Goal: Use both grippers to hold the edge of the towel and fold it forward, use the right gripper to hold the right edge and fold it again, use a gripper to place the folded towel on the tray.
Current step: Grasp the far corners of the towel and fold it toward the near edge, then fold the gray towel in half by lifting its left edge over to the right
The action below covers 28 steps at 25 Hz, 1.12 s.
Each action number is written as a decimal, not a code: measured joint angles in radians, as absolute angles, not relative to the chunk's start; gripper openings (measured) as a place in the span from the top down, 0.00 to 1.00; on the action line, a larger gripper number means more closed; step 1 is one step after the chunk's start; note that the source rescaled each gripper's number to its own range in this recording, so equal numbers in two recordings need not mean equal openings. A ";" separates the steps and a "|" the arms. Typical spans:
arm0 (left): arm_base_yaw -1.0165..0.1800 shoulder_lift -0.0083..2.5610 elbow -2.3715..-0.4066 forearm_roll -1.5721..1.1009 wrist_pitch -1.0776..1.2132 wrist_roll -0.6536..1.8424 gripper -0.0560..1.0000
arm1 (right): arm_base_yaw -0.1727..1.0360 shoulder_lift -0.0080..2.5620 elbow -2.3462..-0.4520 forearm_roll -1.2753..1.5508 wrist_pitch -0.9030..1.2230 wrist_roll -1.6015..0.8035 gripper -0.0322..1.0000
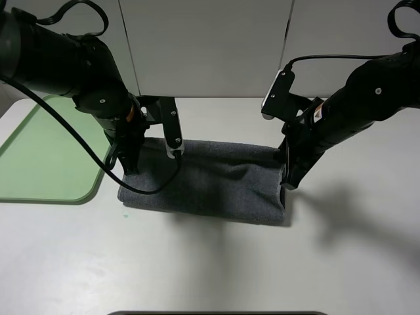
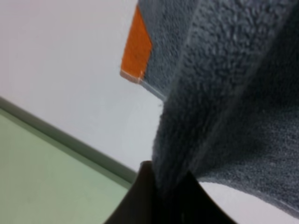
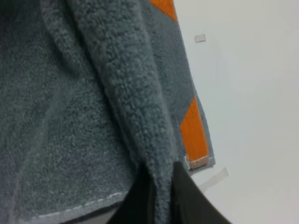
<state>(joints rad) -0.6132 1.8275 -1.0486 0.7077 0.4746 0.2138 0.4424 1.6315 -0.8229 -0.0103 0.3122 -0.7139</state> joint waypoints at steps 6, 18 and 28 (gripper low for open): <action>-0.609 1.827 -1.049 0.711 0.460 0.213 0.95 | 0.442 1.631 -0.823 -0.028 0.312 -0.714 0.97; -0.601 1.827 -1.049 0.737 0.473 0.213 0.09 | 0.439 1.631 -0.823 -0.047 0.313 -0.714 0.05; -0.601 1.827 -1.049 0.741 0.472 0.214 0.00 | 0.439 1.631 -0.823 -0.047 0.305 -0.713 0.00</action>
<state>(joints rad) -0.6006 1.8275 -1.0486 0.7414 0.4716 0.2136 0.4391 1.6315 -0.8229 -0.0466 0.3054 -0.7130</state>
